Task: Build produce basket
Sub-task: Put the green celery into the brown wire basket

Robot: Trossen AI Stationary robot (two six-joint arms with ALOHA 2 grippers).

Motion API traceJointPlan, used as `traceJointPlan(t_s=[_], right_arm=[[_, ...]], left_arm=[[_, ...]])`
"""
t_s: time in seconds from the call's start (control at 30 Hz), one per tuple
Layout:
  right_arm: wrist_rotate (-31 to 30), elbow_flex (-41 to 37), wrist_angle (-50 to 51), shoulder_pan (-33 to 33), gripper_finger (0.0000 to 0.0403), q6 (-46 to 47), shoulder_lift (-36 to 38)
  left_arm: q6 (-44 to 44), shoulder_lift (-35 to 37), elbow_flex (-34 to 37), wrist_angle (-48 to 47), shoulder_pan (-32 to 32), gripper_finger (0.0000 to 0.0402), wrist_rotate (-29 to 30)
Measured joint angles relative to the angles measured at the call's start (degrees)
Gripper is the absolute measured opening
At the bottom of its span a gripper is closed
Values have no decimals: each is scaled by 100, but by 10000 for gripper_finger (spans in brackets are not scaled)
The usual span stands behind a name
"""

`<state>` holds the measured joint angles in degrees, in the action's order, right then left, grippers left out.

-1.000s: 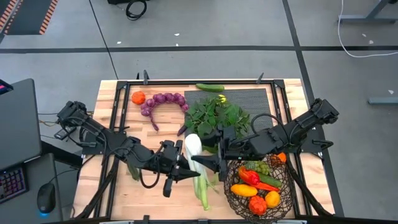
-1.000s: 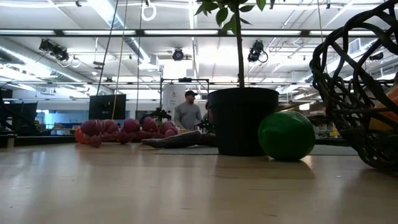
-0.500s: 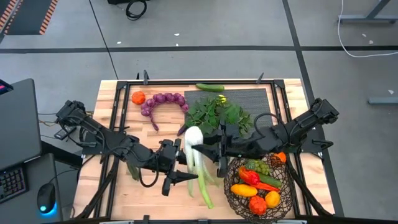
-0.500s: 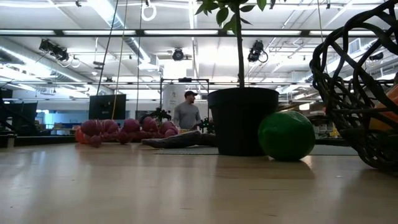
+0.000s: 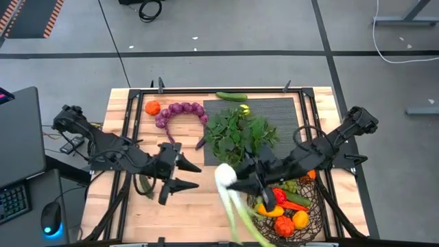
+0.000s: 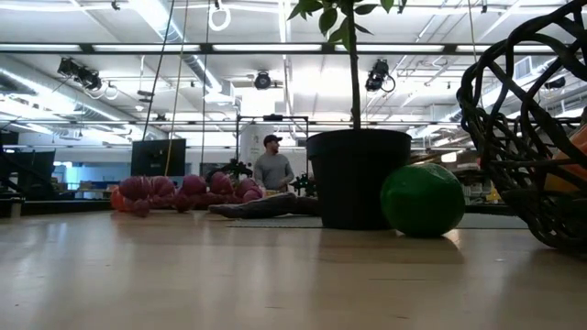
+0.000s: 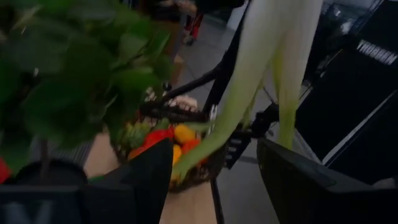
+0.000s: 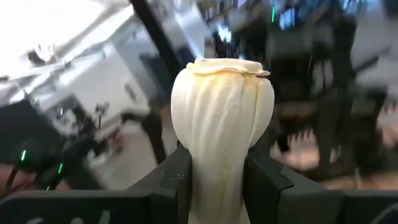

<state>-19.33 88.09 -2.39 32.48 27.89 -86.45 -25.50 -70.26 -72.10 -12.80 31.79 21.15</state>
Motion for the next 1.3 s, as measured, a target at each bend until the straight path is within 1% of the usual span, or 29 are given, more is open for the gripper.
traceJointPlan(t_s=[0.1, 0.23, 0.33, 0.43, 0.53, 0.67, 0.77, 0.87, 0.93, 1.07, 1.13, 1.3], right_arm=[[9, 0, 667, 124, 115, 402, 118], [79, 0, 1230, 306, 115, 823, 276], [408, 0, 1680, 452, 115, 1270, 390], [873, 2, 2278, 596, 115, 1877, 499], [1297, 7, 3078, 739, 115, 2438, 524], [1679, 7, 4297, 868, 115, 3001, 501], [1852, 5, 5320, 886, 115, 3534, 467], [1918, 4, 6085, 881, 115, 3951, 465], [1921, 4, 6365, 881, 116, 4006, 465], [1882, 4, 6572, 879, 116, 3993, 437], [1873, 4, 6568, 868, 116, 3920, 389], [1875, 4, 6574, 880, 116, 3598, 118]], left_arm=[[-228, 81, 0, -289, 0, 230, 0], [-392, 100, 0, -506, 0, 222, 2], [-400, 100, 0, -591, 0, 216, 0], [-388, 96, 0, -650, 0, 211, 1], [-387, 96, 0, -650, 0, 207, 2], [-387, 94, 0, -714, 0, 206, 2], [-389, 94, 0, -776, 0, 207, 2], [-394, 94, 0, -818, 0, 207, 2], [-435, 94, 2, -821, 0, 205, 2], [-773, 94, 2, -934, 0, 199, 2], [-1081, 94, 2, -1117, 0, 196, 0], [-2042, 92, 4, -1937, 0, 192, 2]])
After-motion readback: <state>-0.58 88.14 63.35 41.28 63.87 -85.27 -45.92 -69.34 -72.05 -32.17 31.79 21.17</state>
